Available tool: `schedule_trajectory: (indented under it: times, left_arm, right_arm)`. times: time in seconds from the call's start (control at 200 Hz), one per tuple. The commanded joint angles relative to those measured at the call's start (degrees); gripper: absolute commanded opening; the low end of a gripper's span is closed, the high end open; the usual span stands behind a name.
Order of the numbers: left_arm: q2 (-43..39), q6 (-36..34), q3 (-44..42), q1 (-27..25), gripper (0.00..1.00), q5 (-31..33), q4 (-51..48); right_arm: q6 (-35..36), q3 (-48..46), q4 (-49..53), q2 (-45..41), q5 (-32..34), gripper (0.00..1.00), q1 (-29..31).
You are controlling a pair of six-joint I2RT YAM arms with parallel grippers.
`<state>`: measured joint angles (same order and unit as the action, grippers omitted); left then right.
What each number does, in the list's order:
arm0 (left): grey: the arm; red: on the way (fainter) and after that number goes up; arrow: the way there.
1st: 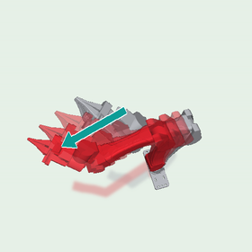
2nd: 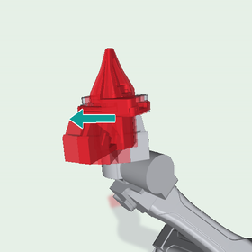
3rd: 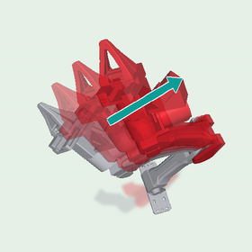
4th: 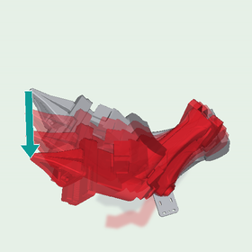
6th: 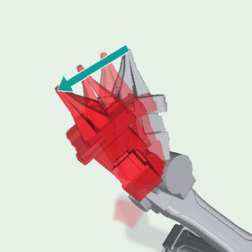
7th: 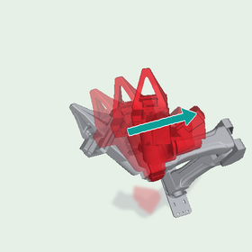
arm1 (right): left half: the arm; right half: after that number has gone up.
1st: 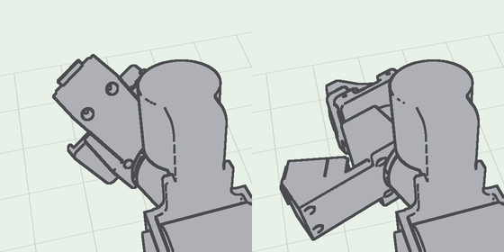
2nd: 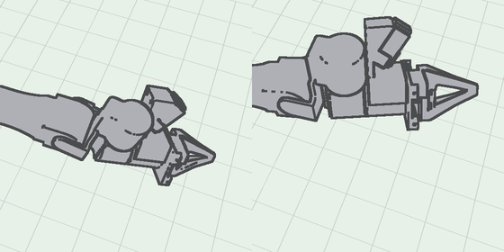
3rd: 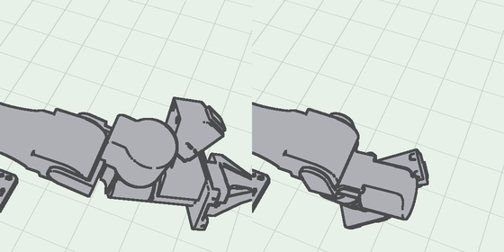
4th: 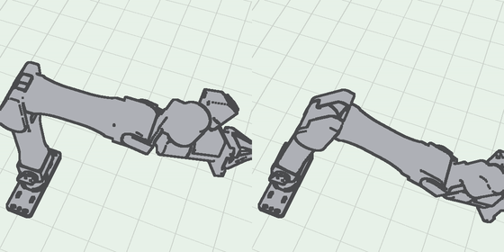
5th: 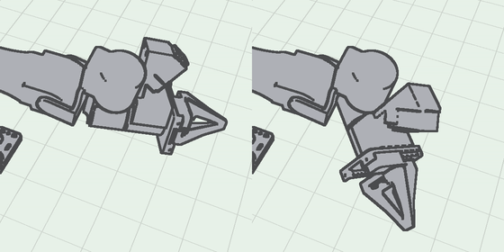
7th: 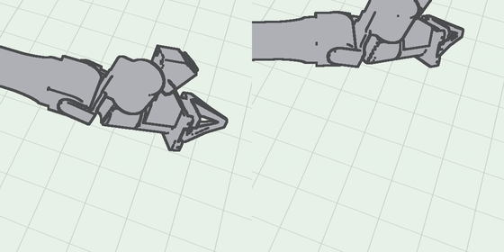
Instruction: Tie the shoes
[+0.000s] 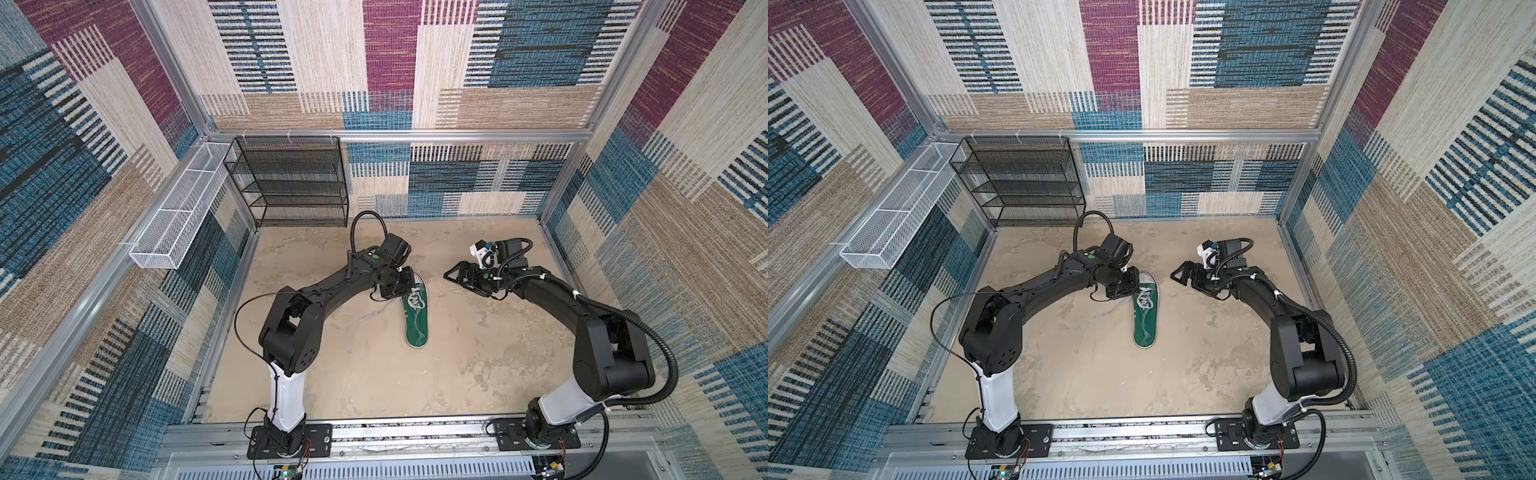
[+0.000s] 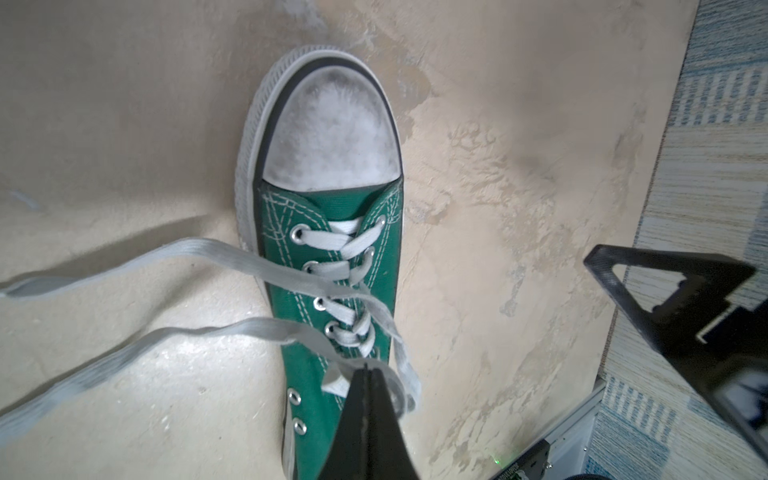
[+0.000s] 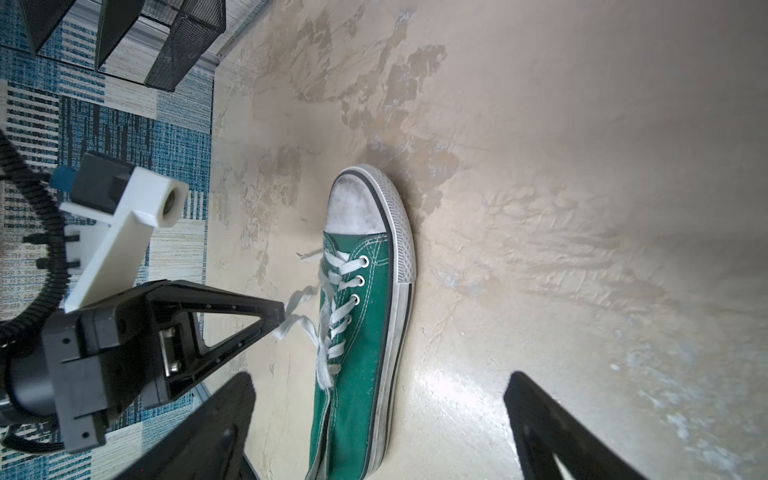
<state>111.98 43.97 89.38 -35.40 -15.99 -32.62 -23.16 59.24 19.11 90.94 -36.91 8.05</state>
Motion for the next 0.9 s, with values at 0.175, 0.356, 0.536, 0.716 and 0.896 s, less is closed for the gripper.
schedule_trajectory:
  times: [0.175, 0.356, 0.536, 0.716, 0.896]
  left_arm:
    - [1.24, 4.01, 2.54, -0.2, 0.0, -3.1, 2.61]
    - [1.91, 5.39, 2.55, -0.65, 0.0, -4.27, 4.02]
    - [2.96, 7.13, 2.64, -1.33, 0.0, -5.11, 5.8]
    - [4.45, 8.11, 3.64, -1.49, 0.0, -4.35, 6.62]
    - [5.72, 8.8, 3.47, -1.49, 0.0, -3.87, 7.63]
  right_arm:
    - [-0.04, -0.27, -1.45, -0.19, -0.91, 0.96, -0.14]
    - [0.04, -0.53, -1.49, -0.23, -0.98, 0.96, -0.23]
    - [-0.33, -0.77, -1.78, -0.28, -1.27, 0.96, -0.27]
    - [-0.17, -2.64, -3.41, -0.67, -2.58, 0.95, -0.24]
    - [1.31, -7.13, -8.15, 0.18, -4.45, 0.76, 0.18]
